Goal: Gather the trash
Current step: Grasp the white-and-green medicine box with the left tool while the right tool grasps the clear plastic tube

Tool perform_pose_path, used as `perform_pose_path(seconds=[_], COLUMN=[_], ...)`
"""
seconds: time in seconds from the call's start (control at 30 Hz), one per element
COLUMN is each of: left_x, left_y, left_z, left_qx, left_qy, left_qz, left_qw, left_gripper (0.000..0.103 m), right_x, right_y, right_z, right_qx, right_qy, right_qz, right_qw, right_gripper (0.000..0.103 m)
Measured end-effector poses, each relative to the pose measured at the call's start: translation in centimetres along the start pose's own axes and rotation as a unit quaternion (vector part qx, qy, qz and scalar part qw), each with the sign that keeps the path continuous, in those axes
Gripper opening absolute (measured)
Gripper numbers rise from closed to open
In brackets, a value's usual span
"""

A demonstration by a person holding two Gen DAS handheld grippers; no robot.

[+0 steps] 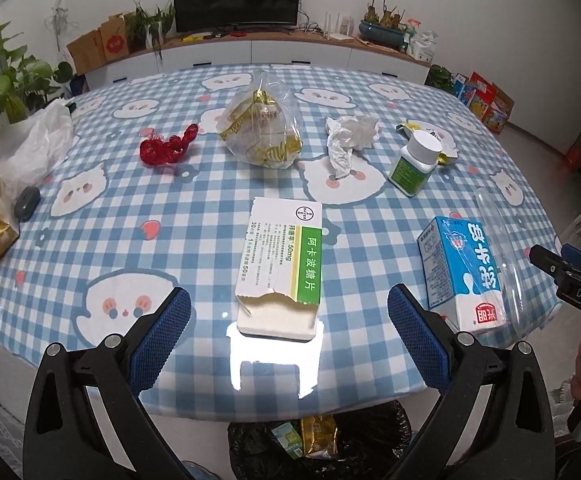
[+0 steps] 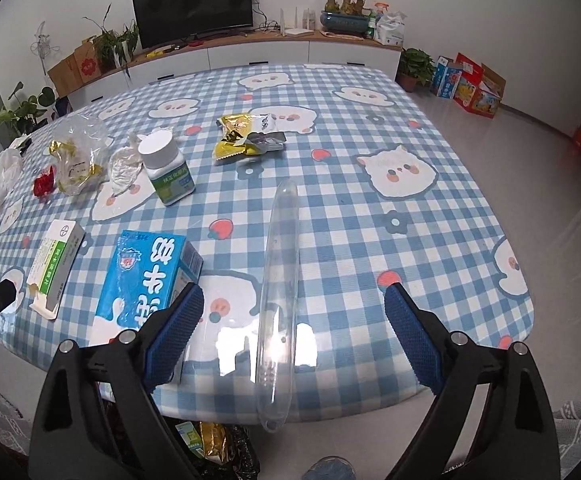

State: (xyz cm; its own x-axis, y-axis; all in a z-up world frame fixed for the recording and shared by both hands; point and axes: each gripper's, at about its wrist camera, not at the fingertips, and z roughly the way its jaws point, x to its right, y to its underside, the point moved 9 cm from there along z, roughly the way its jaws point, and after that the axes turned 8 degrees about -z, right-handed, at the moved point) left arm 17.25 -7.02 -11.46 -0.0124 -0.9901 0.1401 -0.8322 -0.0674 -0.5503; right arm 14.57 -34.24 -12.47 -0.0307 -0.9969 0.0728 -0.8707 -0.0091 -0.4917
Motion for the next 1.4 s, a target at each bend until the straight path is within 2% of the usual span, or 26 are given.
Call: perform_pose_path(seconds=[0.17, 0.43, 0.7, 1.03, 1.13, 1.4], left_x=[0.0, 0.2, 0.3, -0.2, -0.3, -0.4], left_y=[-1.2, -2.3, -2.6, -1.7, -1.6, -1.5], left_z=[1.9, 4.7, 6.6, 7.8, 8.1, 8.1], left_qx=[-0.012, -0.032, -0.048, -0.065, -0.068, -0.067], left_qy=[-0.006, -0.014, -0.024, -0.031, -0.031, -0.029], left_qz=[0.001, 0.003, 0.002, 0.002, 0.001, -0.008], left_qw=[0.9999, 0.9994, 0.9986, 0.9974, 0.9972, 0.9973], left_gripper=[0.097, 0.096, 0.090, 0.067, 0.062, 0.060], right_x=[0.3, 0.4, 0.1, -0.1, 0.1, 0.3], right_y=[-0.8, -1.1, -0.9, -0.5, -0.4, -0.5], right_z=[1.9, 4.0, 5.3, 5.8, 5.9, 5.8], right_qx=[-0.020, -0.045, -0.063, -0.078, -0.080, -0.078], right_qy=[-0.002, -0.004, -0.006, -0.012, -0.012, -0.010], right_qz=[0.005, 0.002, 0.000, 0.002, 0.005, 0.009], right_qw=[1.000, 0.999, 0.998, 0.997, 0.997, 0.997], right_gripper=[0.081, 0.065, 0.051, 0.029, 0.026, 0.025])
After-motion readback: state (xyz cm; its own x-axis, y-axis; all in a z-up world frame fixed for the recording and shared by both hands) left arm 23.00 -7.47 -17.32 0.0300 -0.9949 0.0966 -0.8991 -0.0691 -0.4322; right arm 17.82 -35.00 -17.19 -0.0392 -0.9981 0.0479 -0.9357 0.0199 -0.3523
